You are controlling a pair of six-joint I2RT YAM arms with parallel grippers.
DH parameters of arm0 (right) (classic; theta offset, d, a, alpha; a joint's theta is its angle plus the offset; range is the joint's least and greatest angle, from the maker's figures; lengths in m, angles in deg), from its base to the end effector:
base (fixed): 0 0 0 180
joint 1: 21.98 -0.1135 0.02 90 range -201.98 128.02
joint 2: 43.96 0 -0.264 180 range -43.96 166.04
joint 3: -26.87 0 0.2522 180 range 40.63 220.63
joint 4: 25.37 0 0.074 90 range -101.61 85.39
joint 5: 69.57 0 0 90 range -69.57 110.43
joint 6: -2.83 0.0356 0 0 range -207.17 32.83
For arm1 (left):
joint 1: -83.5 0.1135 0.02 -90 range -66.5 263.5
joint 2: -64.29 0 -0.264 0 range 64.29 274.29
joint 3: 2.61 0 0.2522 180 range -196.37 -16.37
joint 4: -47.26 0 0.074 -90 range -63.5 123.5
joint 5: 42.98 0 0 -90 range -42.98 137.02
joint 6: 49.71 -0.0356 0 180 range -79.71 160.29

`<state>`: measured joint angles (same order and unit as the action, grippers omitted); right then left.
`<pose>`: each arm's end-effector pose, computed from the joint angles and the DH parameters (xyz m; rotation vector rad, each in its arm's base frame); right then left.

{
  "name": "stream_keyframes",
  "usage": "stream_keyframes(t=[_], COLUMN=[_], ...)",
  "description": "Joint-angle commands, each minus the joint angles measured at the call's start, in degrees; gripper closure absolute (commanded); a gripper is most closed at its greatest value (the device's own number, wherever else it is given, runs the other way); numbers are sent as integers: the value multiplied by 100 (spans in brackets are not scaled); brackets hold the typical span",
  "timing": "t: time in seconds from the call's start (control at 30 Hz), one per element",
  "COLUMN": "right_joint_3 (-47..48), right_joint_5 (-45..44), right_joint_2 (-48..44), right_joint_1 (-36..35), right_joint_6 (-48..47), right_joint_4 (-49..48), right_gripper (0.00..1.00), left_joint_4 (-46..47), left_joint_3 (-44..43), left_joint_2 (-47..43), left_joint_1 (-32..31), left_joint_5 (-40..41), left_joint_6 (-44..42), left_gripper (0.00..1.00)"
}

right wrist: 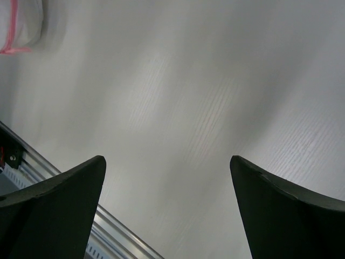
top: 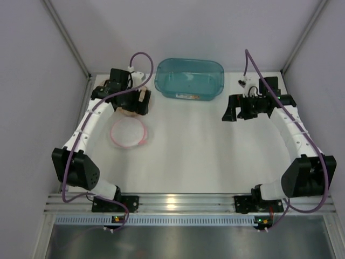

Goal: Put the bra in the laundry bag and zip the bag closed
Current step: Reset both arms

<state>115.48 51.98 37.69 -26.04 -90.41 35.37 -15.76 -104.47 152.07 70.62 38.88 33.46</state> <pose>0.2916 0.0394 0.3211 -0.3789 2.4120 0.6925 0.3168 -0.0776 0.3563 0.4786 2.3777 -0.2202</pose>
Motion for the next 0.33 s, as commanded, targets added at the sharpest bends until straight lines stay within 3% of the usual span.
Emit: stream_keyframes(t=[0.0,0.17,0.3], right_joint_3=[-539,-963,-981], right_joint_5=[-8,-9,9], right_joint_2=[-509,-896,-870], right_joint_1=[45,54,54], right_joint_6=[-176,-273,-264], right_joint_4=[-163,-268,-286], right_gripper=[1,1,1], left_joint_4=[-59,162,153], left_joint_3=[669,1469,1532], left_joint_2=[-420,-991,-1053], left_joint_1=[5,5,14], left_joint_5=[-48,-187,-240], left_joint_6=[437,437,428], left_gripper=[2,2,2])
